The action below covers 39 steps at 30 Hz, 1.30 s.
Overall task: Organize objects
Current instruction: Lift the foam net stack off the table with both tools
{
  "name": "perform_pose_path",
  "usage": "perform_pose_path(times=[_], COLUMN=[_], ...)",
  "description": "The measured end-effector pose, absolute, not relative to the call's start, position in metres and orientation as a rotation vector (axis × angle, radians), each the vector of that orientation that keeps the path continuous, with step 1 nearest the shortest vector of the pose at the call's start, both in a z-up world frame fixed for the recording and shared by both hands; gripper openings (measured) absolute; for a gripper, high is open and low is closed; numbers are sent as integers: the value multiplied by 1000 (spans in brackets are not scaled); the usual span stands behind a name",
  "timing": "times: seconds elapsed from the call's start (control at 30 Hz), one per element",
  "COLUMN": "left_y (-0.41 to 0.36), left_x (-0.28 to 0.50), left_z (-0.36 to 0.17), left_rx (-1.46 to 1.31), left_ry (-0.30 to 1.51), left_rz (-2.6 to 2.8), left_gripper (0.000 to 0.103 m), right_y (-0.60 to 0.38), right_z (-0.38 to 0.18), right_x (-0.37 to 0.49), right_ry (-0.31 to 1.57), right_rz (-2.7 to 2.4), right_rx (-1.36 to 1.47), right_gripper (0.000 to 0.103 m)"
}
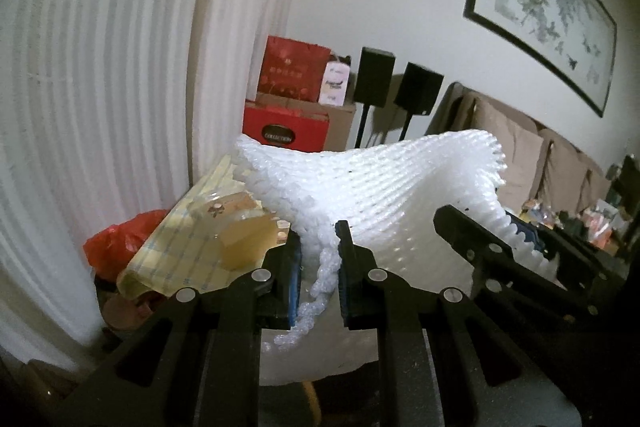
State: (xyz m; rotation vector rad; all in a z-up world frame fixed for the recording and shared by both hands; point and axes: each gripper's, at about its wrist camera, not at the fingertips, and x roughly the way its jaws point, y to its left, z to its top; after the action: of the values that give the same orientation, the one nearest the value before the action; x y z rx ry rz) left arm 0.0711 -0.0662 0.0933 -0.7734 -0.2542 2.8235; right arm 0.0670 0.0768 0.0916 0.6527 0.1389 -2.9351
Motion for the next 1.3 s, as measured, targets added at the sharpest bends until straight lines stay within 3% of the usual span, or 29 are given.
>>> perform_pose_path(times=[0.33, 0.5, 0.8, 1.3], left_y=[-6, 18, 70, 143], left_x=[92, 111, 130, 150], left_z=[96, 98, 93, 88], left_rx=[-751, -711, -712, -674], left_ry=[-156, -217, -152, 83], left_rz=[2786, 2756, 2676, 2695], left_gripper=[14, 14, 14, 14], right_y=[128, 158, 199, 259], right_z=[90, 93, 79, 62], right_x=[96, 116, 157, 170], right_ry=[117, 70, 117, -62], right_rz=[-2979, -2989, -3066, -3069], right_rx=[677, 694, 756, 779], right_gripper=[32, 32, 33, 33])
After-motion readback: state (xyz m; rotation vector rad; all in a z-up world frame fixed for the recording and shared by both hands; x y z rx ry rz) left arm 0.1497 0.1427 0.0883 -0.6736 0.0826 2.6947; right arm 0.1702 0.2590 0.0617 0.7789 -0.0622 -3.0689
